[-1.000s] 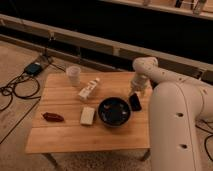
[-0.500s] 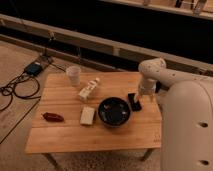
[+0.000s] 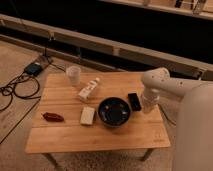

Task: Push the eraser across the table

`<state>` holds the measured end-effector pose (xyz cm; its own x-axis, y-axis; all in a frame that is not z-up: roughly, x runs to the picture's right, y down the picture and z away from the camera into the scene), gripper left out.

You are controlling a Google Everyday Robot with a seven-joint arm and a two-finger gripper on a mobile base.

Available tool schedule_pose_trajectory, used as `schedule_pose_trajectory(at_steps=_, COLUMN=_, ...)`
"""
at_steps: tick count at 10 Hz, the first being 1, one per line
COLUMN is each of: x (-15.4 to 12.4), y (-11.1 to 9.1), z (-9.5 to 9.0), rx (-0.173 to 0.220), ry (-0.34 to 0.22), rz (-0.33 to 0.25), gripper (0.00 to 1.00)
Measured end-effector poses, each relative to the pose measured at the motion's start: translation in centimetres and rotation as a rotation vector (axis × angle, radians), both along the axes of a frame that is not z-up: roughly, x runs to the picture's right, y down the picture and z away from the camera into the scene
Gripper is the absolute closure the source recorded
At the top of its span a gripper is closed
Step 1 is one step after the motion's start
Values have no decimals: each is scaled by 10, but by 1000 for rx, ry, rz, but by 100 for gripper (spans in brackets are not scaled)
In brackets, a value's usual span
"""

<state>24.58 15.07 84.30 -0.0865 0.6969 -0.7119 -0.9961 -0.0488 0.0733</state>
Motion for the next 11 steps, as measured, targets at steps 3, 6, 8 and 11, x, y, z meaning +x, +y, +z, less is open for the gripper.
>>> schedule_pose_trajectory(at_steps=3, x=-9, y=23, z=2, rx=-40, ry=-14, rz=5, gripper=100)
schedule_pose_trajectory(at_steps=6, x=-23, y=26, z=11, rx=-55, ry=-40, rz=-5, gripper=100)
schedule_pose_trajectory(at_steps=8, x=-35, y=23, z=20, rx=-61, ry=-60, rz=-13, gripper=100)
schedule_pose_trajectory(at_steps=11, x=-42, y=19, z=36, rx=-68, ry=-77, rz=-17, gripper=100)
